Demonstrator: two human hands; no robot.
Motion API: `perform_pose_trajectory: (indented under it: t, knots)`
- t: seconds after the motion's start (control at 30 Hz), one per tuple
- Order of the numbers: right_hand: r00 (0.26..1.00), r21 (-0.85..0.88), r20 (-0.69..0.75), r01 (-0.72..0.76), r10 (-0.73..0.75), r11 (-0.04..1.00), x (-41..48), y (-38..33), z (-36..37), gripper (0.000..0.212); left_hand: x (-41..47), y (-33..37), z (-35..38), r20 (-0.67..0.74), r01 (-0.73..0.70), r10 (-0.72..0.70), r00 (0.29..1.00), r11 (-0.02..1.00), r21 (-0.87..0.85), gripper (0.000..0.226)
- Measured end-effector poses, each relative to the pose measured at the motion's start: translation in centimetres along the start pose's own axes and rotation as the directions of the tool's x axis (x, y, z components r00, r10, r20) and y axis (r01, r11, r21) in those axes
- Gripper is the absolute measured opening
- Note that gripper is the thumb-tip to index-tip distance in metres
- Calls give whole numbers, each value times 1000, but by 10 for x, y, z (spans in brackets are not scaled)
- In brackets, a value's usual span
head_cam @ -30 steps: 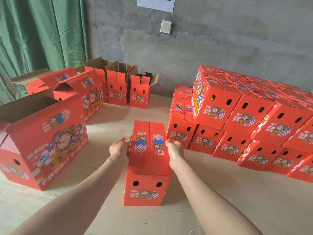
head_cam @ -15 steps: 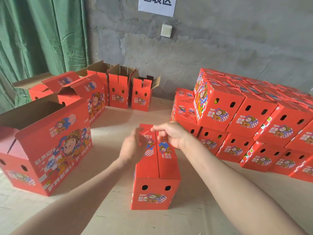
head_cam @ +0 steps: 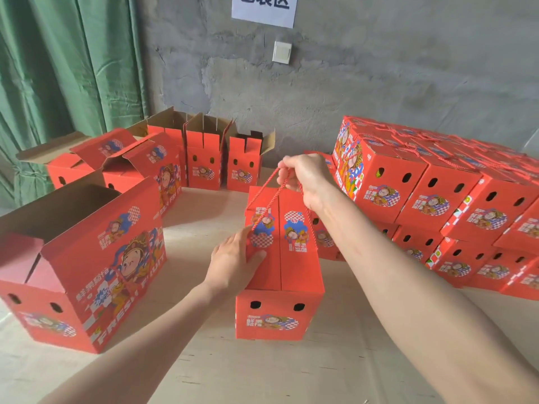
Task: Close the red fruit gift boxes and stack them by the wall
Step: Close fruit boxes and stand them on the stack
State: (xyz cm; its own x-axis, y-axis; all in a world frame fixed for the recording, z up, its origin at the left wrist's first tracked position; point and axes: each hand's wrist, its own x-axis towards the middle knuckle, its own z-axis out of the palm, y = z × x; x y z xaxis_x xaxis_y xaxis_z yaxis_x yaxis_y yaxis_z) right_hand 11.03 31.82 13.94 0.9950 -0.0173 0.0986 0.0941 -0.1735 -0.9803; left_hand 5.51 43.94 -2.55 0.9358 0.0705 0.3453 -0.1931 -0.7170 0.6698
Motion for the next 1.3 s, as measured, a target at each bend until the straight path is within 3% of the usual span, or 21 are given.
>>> perform_pose_trajectory:
  t: [0.13,0.3,0.4,0.6,0.63,0.7,0.73,0.77,0.8,0.83,0.87,0.97,1.03,1.13,1.2,1.3]
  knots:
    - [999,-51,-22,-29,28,998,9,14,7,26,-1,-7,-1,-51,146,-148,988,989,-36,70]
    - [999,-111,-34,21,-24,994,41,19,12,30,-2,-22,0,-59,96,-113,992,967,-236,39]
    - [997,-163,-14,68,-72,984,64,21,15,29,11,-26,1,-18,96,-108,994,939,-331,35]
    - [995,-316,77,91,-70,944,82,64,0,27,47,-41,22,89,116,-116,989,993,0,43]
    - [995,-438,86,83,-50,895,82,72,-8,28,45,-44,29,109,98,-96,989,995,-17,40]
    - [991,-795,114,137,-76,591,76,97,-22,29,42,-49,38,129,84,-75,989,994,-73,35]
    - [980,-869,164,196,-109,454,66,114,-23,32,43,-51,40,120,97,-85,989,990,-101,34]
    - [969,-880,232,246,-84,407,53,132,-21,48,43,-52,41,104,116,-102,989,984,-134,32]
    - [943,-849,330,315,-40,425,40,152,-17,66,44,-54,42,87,127,-114,990,977,-170,31]
    - [904,-803,427,378,2,461,29,170,-12,75,45,-57,43,73,125,-112,991,972,-198,31]
    - [861,-787,506,441,42,431,21,187,-6,77,46,-60,43,65,114,-102,993,971,-211,30]
    - [823,-816,568,565,-9,120,13,213,4,87,49,-62,44,38,99,-93,995,973,-208,29]
    - [853,-848,515,522,-89,92,16,212,8,88,49,-63,45,-15,51,-54,998,984,-169,25]
    - [832,-833,536,549,-140,74,34,216,8,53,60,-64,51,-78,-115,117,990,993,32,18]
    - [838,-832,534,544,-112,108,59,213,9,50,80,-59,51,26,-149,146,989,978,146,29]
    - [944,-925,328,324,-12,197,79,210,25,68,114,-59,49,330,-188,43,943,888,419,60]
